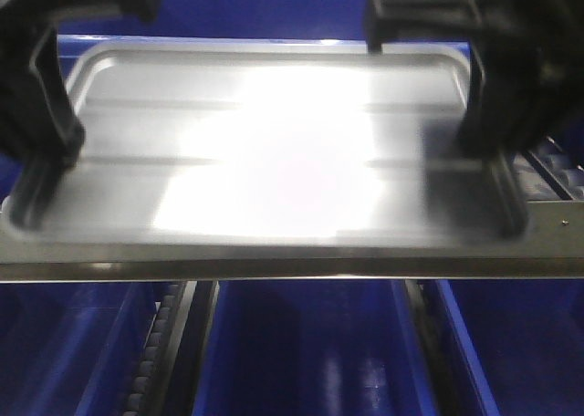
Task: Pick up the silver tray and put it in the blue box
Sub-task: 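Lower the held tray with both grippers into the blue bin, then open both grippers to release the tray inside the bin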
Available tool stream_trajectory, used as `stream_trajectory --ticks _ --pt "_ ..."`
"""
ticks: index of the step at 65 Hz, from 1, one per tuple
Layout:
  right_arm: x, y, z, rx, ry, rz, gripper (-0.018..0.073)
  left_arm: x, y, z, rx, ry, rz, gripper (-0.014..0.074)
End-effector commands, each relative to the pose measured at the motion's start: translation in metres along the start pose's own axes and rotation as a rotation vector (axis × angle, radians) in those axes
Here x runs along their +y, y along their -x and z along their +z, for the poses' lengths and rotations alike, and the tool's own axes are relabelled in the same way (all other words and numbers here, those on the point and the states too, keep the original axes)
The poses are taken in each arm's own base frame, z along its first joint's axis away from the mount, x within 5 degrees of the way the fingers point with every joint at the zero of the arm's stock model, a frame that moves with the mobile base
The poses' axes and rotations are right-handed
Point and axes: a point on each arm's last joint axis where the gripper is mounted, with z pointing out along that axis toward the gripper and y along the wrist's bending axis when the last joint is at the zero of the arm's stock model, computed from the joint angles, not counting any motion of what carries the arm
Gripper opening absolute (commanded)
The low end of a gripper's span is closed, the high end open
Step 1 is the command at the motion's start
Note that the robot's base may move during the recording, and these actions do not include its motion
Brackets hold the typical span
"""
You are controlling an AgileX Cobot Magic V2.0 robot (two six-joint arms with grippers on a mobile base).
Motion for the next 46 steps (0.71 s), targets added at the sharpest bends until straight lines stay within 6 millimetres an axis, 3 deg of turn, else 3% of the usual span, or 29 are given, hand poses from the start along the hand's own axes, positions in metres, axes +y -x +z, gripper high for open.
stream_trajectory --ticks 1,11,22,35,46 --pt "0.0 0.037 -0.031 -0.209 0.035 -0.071 0.0049 -0.004 0.03 -0.027 -0.166 -0.061 0.062 -0.0104" --pt "0.005 0.072 -0.055 -0.416 0.091 -0.096 0.0049 -0.008 0.069 -0.047 -0.392 -0.165 0.082 -0.0104" --pt "-0.003 0.109 -0.062 -0.585 0.163 -0.072 0.0049 0.003 0.115 -0.046 -0.589 -0.246 0.046 -0.0104" --pt "-0.019 0.151 -0.037 -0.733 0.252 -0.074 0.0049 0.015 0.158 -0.022 -0.736 -0.296 0.068 -0.0104" --pt "-0.035 0.18 0.001 -0.783 0.303 -0.079 0.0049 0.026 0.19 0.017 -0.778 -0.302 0.076 -0.0104"
